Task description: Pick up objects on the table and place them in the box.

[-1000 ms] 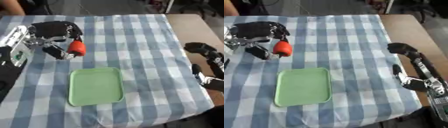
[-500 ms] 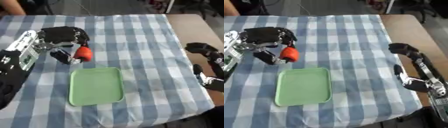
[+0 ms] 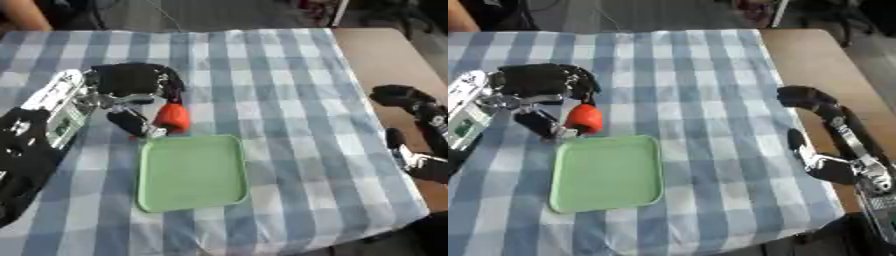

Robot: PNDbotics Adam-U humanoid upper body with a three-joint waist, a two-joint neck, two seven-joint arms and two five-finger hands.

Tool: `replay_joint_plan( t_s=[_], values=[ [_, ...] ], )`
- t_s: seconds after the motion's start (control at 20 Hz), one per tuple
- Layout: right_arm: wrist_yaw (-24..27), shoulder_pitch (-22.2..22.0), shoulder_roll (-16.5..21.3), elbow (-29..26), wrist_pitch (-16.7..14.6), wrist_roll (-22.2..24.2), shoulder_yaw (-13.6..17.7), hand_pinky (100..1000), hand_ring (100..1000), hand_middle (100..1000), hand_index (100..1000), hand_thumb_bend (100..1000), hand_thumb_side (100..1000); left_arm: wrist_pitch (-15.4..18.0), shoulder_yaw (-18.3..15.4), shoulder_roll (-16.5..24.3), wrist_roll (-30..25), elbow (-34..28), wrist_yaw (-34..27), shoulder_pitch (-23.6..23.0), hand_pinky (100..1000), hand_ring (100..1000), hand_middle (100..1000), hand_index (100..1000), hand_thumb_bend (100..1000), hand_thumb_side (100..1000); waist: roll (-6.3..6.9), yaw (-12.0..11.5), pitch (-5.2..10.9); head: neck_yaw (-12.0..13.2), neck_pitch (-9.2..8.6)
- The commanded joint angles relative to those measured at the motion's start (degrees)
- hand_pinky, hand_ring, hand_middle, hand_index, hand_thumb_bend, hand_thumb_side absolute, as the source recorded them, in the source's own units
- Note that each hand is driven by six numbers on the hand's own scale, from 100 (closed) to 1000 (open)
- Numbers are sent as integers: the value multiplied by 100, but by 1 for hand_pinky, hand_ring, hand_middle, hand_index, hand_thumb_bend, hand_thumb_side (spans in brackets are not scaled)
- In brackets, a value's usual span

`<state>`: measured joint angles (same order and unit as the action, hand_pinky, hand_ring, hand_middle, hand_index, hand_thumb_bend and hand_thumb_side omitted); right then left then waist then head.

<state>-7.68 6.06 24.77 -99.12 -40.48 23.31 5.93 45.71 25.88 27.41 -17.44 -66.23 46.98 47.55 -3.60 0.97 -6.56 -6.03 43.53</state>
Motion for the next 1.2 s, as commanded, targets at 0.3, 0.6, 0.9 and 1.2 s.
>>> replay_joint_plan(
  t_s=[0.3,0.6,0.9,1.2],
  values=[
    [24,61,136,-46,-1149,1152,29,835,838,860,845,100,449,626,153,27,-827,-289,-144,-23,886,768,493,376,100,560,20,19,59,48,-58],
    [25,59,135,-48,-1149,1155,27,835,838,860,845,100,449,626,289,-16,-1019,-456,-303,-72,886,769,494,375,100,566,23,25,63,53,-58],
    [29,55,133,-49,-1149,1164,23,835,838,860,845,100,450,626,338,-99,-1194,-462,-379,-103,885,757,495,372,100,573,26,32,62,61,-57],
    [34,57,130,-54,-1149,1173,19,835,837,860,845,100,451,626,384,-194,-1354,-459,-461,-104,884,751,495,371,100,576,27,45,59,66,-59]
  ],
)
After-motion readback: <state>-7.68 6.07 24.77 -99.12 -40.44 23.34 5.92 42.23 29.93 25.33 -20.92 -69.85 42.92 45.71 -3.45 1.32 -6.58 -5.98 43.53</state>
